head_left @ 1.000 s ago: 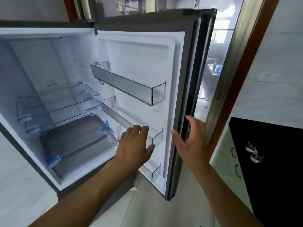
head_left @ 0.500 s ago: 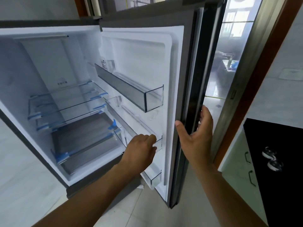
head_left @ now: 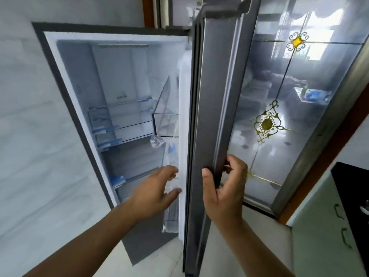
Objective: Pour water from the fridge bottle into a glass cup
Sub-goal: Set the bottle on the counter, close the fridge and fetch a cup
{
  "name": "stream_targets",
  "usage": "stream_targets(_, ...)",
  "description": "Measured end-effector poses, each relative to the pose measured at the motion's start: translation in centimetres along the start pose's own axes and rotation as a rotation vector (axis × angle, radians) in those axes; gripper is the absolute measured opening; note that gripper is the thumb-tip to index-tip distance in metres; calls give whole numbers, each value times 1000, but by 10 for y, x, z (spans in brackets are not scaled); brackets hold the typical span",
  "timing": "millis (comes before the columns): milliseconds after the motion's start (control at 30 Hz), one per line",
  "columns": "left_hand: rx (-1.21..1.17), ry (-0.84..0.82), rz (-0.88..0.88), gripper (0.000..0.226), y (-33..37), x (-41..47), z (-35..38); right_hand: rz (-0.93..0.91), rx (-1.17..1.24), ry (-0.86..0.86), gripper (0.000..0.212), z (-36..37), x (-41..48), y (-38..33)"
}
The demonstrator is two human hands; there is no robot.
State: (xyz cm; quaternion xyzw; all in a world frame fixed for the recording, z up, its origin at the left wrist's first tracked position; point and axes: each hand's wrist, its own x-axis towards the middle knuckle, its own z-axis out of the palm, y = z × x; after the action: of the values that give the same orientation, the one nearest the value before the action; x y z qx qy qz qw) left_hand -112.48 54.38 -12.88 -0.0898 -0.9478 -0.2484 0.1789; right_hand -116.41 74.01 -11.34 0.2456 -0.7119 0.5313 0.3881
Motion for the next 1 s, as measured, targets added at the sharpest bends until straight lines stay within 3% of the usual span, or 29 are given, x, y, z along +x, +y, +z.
stream_targets(167,-217,17,-106,69,-46,-26,-57,-16,-19,-16,46,75,-17,-49)
stream_targets(367,-298,290,-70,60,-83,-27,-114,-122,-50,-111,46,148,-21,-87)
stream_targets(467,-367,405,-71,72,-94,-17,-136,-142,-54,-225,48,174,-15,-95)
stream_targets(633,-239,511,-62,91,-124,0,-164,-230,-140,-353,61,217,10,-87)
stream_targets(867,78,516,-95,89,-158,14,-196,-520,-145,-427,72,281,42,-39)
stream_targets(1000,152,527,-136,87,-179,25,-209,-560,-194,-455,75,315,48,-15)
